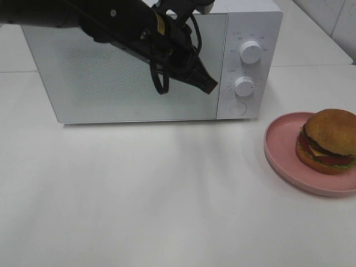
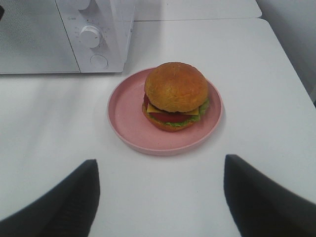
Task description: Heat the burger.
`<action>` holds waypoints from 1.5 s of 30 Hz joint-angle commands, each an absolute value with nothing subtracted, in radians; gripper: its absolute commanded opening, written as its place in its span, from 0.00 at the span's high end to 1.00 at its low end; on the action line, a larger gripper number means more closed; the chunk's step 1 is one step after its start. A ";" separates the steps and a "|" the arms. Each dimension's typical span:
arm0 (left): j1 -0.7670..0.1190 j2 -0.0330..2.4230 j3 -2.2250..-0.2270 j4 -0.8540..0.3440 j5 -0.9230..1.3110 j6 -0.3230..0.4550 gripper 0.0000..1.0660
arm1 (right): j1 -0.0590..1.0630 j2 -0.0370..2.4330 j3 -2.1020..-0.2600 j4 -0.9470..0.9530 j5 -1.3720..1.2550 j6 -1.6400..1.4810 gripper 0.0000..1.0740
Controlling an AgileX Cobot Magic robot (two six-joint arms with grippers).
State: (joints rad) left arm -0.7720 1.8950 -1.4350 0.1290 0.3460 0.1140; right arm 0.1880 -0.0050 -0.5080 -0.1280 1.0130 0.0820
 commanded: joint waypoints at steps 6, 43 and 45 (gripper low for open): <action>-0.770 1.742 -1.441 0.123 0.687 0.113 1.00 | 0.186 -0.031 -0.504 -0.125 1.003 0.073 0.37; -0.074 0.911 -1.028 0.091 1.135 0.000 1.00 | 0.186 -0.031 -0.504 -0.126 1.003 0.073 0.37; -0.074 0.799 -0.949 0.056 1.136 0.007 1.00 | 0.186 -0.031 -0.504 -0.126 1.003 0.073 0.37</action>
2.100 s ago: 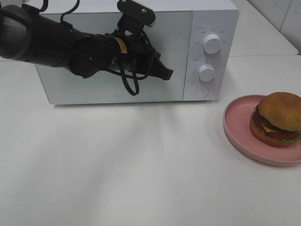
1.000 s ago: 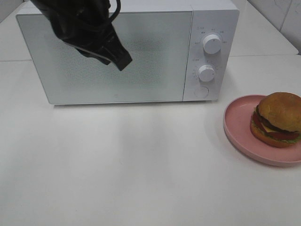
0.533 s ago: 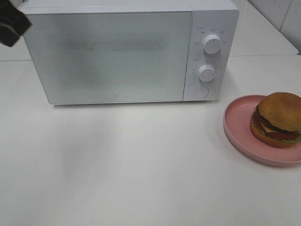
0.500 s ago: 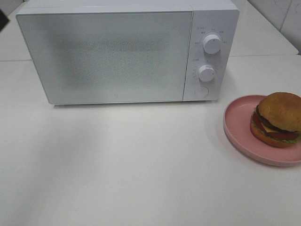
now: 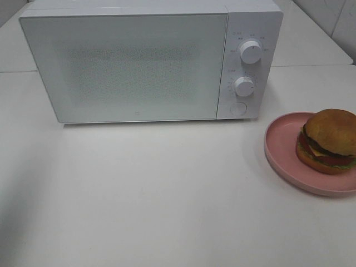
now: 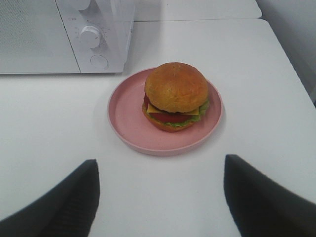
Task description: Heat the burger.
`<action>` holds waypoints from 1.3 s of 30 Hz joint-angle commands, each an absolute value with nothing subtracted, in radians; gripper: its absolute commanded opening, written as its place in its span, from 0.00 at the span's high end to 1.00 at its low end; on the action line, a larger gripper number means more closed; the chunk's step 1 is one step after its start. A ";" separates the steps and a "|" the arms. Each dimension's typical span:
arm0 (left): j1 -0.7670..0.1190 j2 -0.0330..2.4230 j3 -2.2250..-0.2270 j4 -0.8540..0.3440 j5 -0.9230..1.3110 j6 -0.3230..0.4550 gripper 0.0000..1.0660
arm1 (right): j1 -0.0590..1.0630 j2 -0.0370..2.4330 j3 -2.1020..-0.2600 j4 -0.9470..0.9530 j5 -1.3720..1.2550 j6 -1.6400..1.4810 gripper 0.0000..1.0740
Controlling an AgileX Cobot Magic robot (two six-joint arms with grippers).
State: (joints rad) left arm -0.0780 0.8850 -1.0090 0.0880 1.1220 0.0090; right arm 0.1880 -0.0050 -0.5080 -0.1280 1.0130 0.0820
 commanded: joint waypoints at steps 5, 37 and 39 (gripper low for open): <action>-0.074 0.600 -0.798 0.000 1.124 0.046 1.00 | 0.186 -0.031 -0.504 -0.126 1.003 0.073 0.37; -0.074 0.067 -0.505 -0.135 1.045 0.191 1.00 | 0.186 -0.031 -0.504 -0.126 1.003 0.074 0.37; -0.074 0.067 -0.505 -0.135 1.045 0.191 1.00 | 0.186 -0.031 -0.504 -0.126 1.003 0.074 0.37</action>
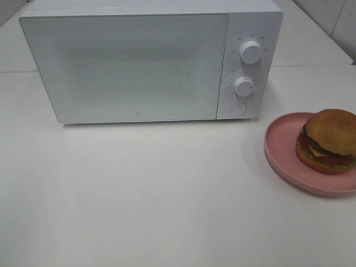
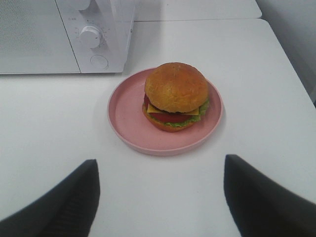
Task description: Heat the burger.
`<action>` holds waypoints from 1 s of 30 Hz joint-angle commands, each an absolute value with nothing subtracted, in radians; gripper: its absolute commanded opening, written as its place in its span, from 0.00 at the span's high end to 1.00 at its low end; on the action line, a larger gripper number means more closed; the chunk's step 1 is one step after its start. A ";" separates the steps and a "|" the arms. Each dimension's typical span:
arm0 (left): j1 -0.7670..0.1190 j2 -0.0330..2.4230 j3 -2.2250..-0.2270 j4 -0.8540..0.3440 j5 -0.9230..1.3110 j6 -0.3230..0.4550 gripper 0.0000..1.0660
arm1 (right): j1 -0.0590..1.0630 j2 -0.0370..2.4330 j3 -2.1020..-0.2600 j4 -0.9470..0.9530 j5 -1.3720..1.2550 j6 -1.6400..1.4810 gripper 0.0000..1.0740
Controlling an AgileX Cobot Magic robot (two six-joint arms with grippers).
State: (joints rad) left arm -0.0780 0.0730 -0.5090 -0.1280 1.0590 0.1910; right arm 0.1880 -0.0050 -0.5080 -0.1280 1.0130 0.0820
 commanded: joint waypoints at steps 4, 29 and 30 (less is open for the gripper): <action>-0.074 0.067 -0.505 -0.135 1.045 0.191 1.00 | 0.186 -0.031 -0.504 -0.127 1.003 0.074 0.37; -0.012 -0.011 -0.505 -0.132 1.045 0.192 1.00 | 0.034 -0.031 -0.504 -0.129 1.003 0.077 0.37; -0.012 -0.031 -0.505 -0.132 1.045 0.192 1.00 | 0.034 -0.031 -0.504 -0.129 1.003 0.077 0.37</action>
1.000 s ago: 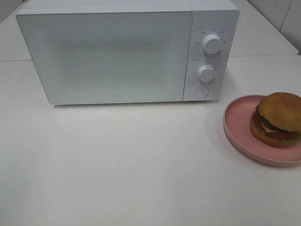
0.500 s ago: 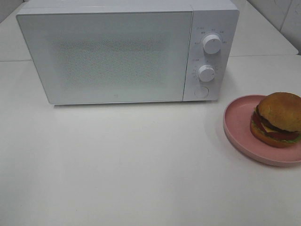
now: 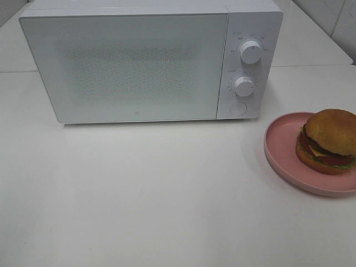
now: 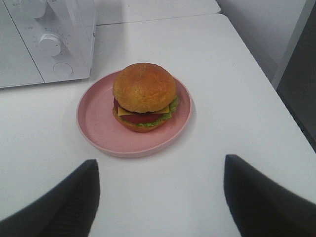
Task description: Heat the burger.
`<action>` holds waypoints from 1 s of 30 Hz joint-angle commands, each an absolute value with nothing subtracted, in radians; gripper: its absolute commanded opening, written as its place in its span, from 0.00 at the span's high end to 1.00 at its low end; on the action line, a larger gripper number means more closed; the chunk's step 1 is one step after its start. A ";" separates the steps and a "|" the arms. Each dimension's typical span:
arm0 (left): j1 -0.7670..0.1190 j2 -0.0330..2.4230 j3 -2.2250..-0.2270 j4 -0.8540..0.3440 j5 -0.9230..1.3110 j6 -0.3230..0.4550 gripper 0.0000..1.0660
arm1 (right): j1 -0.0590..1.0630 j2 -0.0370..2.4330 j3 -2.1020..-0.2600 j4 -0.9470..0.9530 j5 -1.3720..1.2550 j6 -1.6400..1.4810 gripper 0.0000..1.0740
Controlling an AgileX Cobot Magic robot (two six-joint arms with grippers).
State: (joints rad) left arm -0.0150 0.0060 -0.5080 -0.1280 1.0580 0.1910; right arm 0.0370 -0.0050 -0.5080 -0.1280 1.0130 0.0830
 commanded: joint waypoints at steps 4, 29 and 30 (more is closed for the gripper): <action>-0.012 -0.031 -0.505 -0.133 1.045 0.192 1.00 | 0.034 -0.031 -0.504 -0.129 1.003 0.077 0.37; -0.012 -0.032 -0.505 -0.133 1.045 0.192 1.00 | 0.034 -0.031 -0.504 -0.129 1.003 0.077 0.37; -0.012 -0.032 -0.505 -0.133 1.045 0.192 1.00 | 0.034 -0.031 -0.504 -0.129 1.003 0.077 0.37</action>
State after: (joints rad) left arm -0.0120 -0.0040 -0.5060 -0.1280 1.0580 0.1910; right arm 0.0370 -0.0050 -0.5080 -0.1280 1.0130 0.0830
